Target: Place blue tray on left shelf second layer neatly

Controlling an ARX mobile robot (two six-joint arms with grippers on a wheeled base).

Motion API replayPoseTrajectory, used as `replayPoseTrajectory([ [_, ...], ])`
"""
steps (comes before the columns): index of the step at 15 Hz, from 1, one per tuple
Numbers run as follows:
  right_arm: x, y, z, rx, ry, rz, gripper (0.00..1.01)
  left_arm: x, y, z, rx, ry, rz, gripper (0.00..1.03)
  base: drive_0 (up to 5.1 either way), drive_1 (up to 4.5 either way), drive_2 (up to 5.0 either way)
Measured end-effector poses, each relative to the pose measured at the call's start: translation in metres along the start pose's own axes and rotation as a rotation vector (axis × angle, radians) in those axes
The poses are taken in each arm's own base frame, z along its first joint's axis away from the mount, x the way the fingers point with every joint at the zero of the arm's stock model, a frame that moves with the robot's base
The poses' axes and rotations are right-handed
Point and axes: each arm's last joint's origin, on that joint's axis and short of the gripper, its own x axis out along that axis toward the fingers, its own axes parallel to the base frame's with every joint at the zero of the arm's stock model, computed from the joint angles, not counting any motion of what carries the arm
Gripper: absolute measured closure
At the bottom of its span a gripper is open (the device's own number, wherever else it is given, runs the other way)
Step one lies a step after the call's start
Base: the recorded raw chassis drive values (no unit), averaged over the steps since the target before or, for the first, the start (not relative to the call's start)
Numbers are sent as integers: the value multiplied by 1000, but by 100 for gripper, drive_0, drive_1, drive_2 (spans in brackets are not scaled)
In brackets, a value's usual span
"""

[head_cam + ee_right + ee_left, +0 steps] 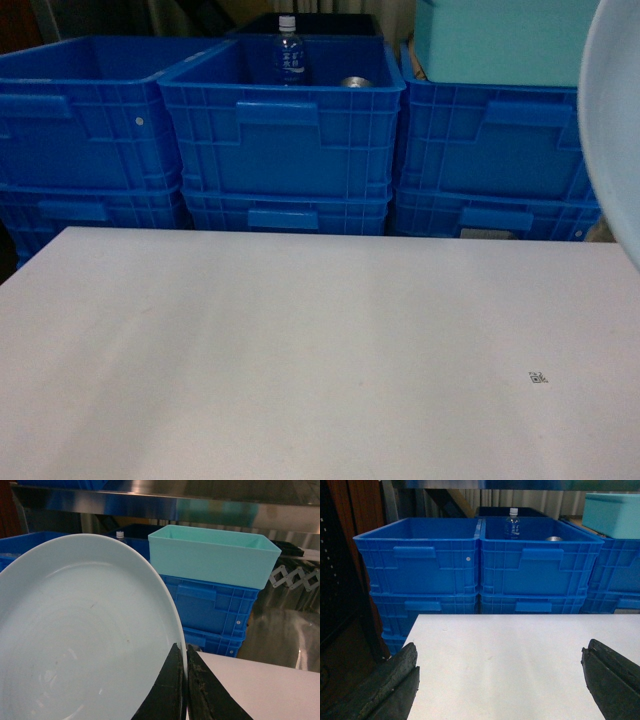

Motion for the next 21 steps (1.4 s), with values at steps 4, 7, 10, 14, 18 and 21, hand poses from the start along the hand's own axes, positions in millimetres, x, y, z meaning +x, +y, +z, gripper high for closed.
replayPoseTrajectory([
  [4,-25,11,1,20,4,49,99,0,0,0,0,0,0,5,0,0,0],
  [7,-35,16,-7,31,32,65,99,0,0,0,0,0,0,5,0,0,0],
  [10,-39,18,-11,33,27,58,99,0,0,0,0,0,0,5,0,0,0],
  [14,-38,21,-20,6,49,39,99,0,0,0,0,0,0,5,0,0,0],
  [18,-38,21,-19,-1,48,31,99,0,0,0,0,0,0,5,0,0,0],
  [21,-38,21,-19,-1,48,31,99,0,0,0,0,0,0,5,0,0,0],
])
